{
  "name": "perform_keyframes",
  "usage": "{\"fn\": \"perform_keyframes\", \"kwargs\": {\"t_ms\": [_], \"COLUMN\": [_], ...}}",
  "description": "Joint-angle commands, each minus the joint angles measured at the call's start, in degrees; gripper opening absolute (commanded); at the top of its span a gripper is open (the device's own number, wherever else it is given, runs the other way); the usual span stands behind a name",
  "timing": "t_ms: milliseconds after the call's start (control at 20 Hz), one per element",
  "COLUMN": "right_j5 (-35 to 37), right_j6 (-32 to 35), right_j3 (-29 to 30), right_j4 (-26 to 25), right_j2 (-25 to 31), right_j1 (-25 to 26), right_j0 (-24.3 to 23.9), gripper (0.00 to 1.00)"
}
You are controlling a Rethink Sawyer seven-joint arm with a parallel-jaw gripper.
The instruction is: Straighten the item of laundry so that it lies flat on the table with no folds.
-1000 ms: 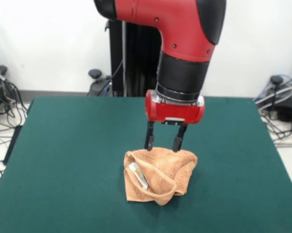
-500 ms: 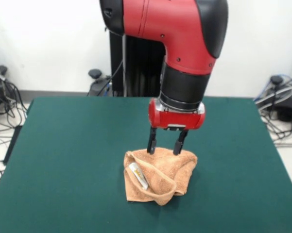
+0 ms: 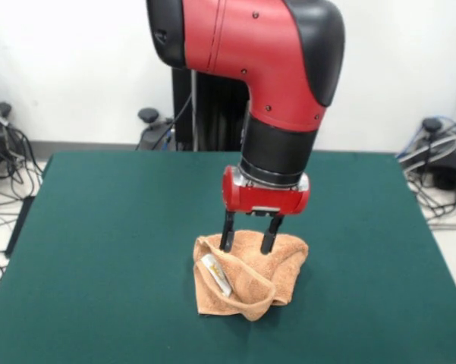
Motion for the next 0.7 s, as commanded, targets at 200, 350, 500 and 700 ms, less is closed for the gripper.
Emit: {"fn": "perform_keyframes", "kwargs": {"t_ms": [200,350,500,700], "right_j5": [-4.1,-3.9,-4.0,-3.7], "right_j6": [13.6,13.8,14.1,14.2], "right_j3": [-1.8,-2.1,-3.0,-4.4], "right_j4": [3.0,3.4,4.0,4.7], "right_j2": [-1.4,-1.7,-2.3,-3.1], "right_j1": [3.2,3.2,4.4,5.5], "right_j0": [1.2,1.8,2.2,2.9], "gripper": [1.0,1.0,1.0,1.0]}}
